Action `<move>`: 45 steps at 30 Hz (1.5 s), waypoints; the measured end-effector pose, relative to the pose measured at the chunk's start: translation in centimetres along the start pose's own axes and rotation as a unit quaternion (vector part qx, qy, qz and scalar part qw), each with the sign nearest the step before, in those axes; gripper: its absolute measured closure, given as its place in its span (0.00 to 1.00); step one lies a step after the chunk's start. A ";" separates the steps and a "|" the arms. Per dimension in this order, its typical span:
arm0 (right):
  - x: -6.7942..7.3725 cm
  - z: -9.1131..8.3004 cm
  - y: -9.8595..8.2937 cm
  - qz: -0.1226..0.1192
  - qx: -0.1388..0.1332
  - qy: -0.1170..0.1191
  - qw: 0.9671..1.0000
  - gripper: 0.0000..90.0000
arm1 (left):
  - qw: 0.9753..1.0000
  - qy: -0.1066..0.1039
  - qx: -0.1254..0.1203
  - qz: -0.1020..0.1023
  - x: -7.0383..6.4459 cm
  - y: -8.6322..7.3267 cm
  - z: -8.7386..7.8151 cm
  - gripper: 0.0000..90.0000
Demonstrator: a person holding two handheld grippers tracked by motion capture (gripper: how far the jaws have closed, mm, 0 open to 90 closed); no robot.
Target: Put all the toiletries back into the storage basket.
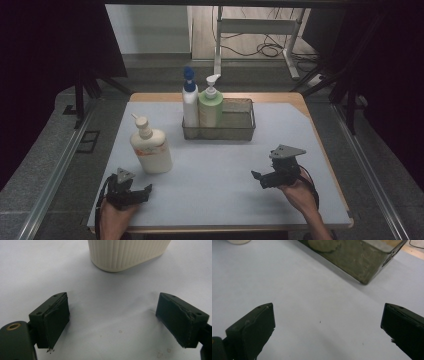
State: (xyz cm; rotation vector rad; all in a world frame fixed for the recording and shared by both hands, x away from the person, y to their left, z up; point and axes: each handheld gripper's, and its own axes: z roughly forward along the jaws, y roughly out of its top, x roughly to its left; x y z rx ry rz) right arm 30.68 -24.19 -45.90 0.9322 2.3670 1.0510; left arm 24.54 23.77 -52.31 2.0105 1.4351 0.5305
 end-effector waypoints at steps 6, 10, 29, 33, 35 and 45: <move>0.1 0.0 -1.3 0.004 -0.005 -0.002 1.000 0.00 | 1.000 0.007 0.001 0.007 -0.2 0.3 -0.2 0.21; 0.2 0.2 -2.3 0.009 -0.003 -0.001 1.000 0.01 | 1.000 0.019 -0.001 0.012 0.0 0.4 -0.4 0.27; 0.4 2.3 -5.3 0.024 0.034 0.009 0.999 0.03 | 0.999 0.002 -0.022 -0.030 2.9 1.1 -0.6 0.72; 0.2 2.4 -5.5 0.027 0.036 0.011 0.999 0.03 | 0.999 -0.010 -0.026 -0.041 3.4 1.3 -0.3 0.81; 0.1 2.6 -5.7 0.030 0.039 0.014 0.999 0.03 | 0.999 -0.012 -0.030 -0.043 3.6 1.5 -0.2 0.85; 0.0 2.9 -5.9 0.036 0.047 0.020 0.998 0.03 | 0.999 -0.010 -0.034 -0.039 4.4 2.6 0.8 0.99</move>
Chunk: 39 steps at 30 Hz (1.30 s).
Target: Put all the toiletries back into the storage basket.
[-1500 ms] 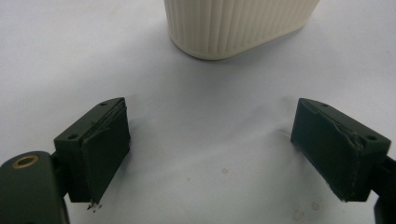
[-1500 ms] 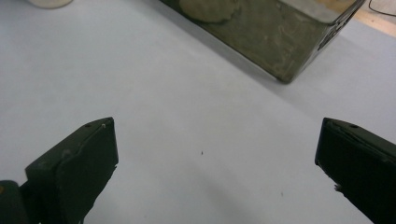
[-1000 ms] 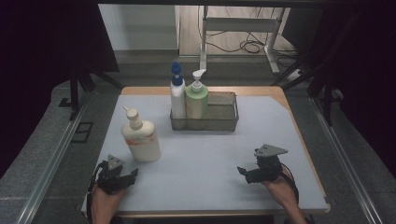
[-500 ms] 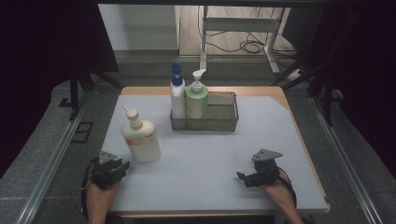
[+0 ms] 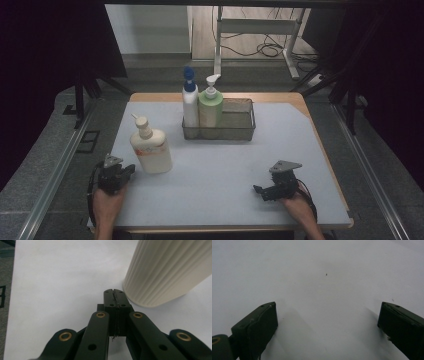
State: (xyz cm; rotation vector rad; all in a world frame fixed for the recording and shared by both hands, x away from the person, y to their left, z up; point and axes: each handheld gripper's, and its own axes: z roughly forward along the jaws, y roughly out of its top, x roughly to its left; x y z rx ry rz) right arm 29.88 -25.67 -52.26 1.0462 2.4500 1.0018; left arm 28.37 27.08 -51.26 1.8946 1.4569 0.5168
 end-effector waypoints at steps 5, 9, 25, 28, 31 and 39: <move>0.0 0.0 0.0 0.000 -0.001 -0.001 1.000 0.03 | 1.000 -0.016 0.011 0.008 0.2 0.7 1.1 0.99; 0.0 0.0 0.0 -0.001 -0.001 -0.001 1.000 0.03 | 1.000 -0.021 0.016 0.011 0.4 1.3 1.9 0.99; 0.0 0.0 0.0 0.000 -0.001 0.000 1.000 0.03 | 0.999 -0.041 0.007 0.013 0.8 1.8 3.3 0.99; 0.0 0.0 0.0 0.001 -0.001 0.000 1.000 0.03 | 0.999 -0.047 0.006 0.013 0.6 1.7 3.2 0.99; 0.0 0.0 0.0 0.001 -0.001 0.000 1.000 0.03 | 0.998 -0.052 0.007 0.022 0.3 1.7 3.2 0.99; 0.0 0.0 0.0 0.001 -0.001 0.000 1.000 0.03 | 0.997 -0.064 0.010 0.037 -0.7 1.6 3.2 0.99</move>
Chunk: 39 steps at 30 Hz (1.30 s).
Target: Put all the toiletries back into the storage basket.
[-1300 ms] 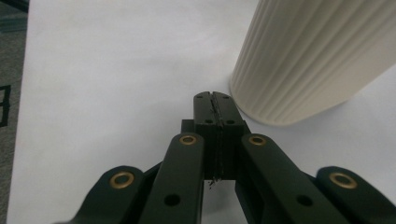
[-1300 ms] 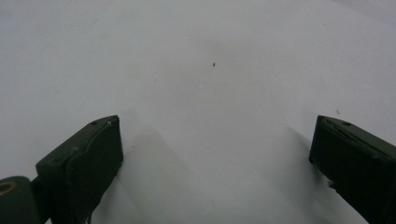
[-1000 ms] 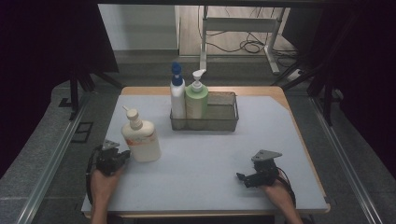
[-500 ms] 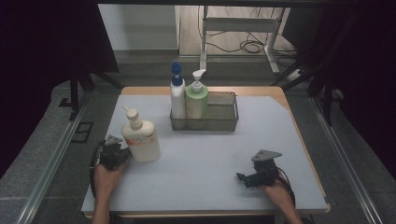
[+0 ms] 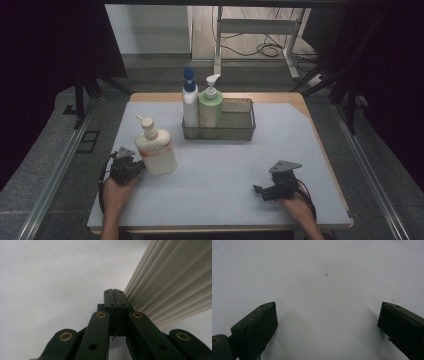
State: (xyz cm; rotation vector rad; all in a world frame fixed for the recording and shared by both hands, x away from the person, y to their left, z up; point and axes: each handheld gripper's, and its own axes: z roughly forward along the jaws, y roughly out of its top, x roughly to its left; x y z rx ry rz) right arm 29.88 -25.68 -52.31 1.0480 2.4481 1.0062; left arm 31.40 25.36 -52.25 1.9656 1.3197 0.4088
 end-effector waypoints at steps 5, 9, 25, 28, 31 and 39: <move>0.0 0.0 0.0 0.000 0.000 0.000 1.000 0.02 | 1.000 0.003 0.003 0.009 -0.8 0.0 0.0 0.99; 0.0 0.0 0.0 0.000 0.000 0.000 1.000 0.03 | 1.000 -0.001 0.005 0.014 -1.3 -0.1 0.0 0.99; 0.0 0.0 0.0 0.000 0.000 0.000 1.000 0.03 | 0.999 -0.017 0.013 0.030 -3.2 -0.4 -0.2 0.99; 0.0 0.0 0.0 0.000 0.000 0.000 1.000 0.03 | 0.999 -0.022 0.016 0.033 -3.6 -0.5 -0.3 0.99; 0.0 0.0 0.0 0.000 0.000 0.000 1.000 0.03 | 0.999 -0.026 0.020 0.039 -4.1 -0.5 -0.3 0.99; 0.0 0.0 0.0 0.000 0.000 0.000 1.000 0.03 | 0.998 -0.031 0.026 0.050 -5.1 -0.6 -0.4 0.99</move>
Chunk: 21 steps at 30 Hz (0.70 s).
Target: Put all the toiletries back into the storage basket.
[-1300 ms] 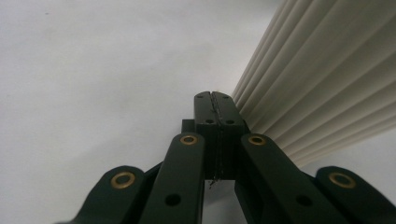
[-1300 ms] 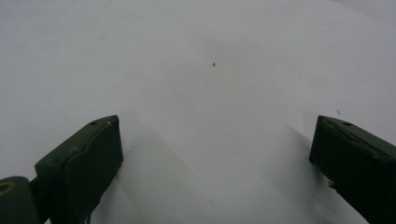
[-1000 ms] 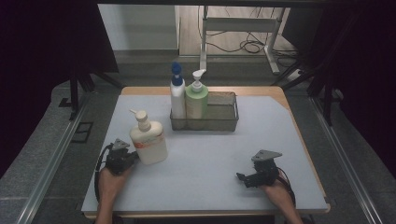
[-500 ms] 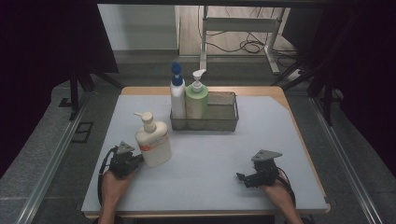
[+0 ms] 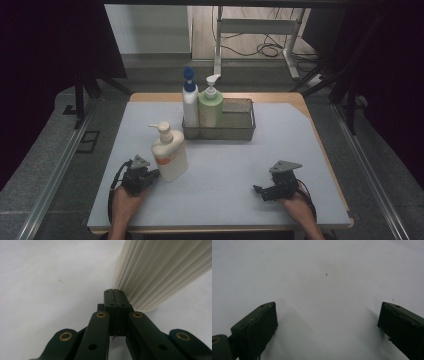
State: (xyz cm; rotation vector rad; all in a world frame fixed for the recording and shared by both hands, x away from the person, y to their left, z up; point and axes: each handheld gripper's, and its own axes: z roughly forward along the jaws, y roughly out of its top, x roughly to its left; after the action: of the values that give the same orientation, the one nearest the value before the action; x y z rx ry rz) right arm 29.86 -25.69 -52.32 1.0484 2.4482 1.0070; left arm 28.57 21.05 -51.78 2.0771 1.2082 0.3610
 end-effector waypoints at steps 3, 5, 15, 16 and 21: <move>0.0 0.0 0.0 0.000 0.000 0.000 1.000 0.03 | 1.000 -0.001 0.001 0.006 -0.5 0.0 0.0 0.99; 0.0 0.0 0.0 0.000 0.000 0.000 1.000 0.03 | 1.000 -0.003 0.002 0.010 -0.8 0.0 0.0 0.99; 0.0 0.0 0.0 0.000 0.000 0.000 1.000 0.03 | 0.999 -0.017 0.005 0.034 -2.8 0.1 0.3 0.99; 0.0 0.0 0.0 0.000 0.000 0.000 1.000 0.02 | 0.999 -0.018 0.006 0.036 -2.9 0.1 0.3 0.99; 0.0 0.0 0.0 0.000 0.000 0.000 1.000 0.03 | 0.999 -0.025 0.008 0.046 -3.3 0.2 0.5 0.99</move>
State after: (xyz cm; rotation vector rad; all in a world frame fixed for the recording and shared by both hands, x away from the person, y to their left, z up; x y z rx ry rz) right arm 29.86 -25.69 -52.32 1.0481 2.4479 1.0074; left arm 27.22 17.95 -51.64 2.1477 1.0937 0.3412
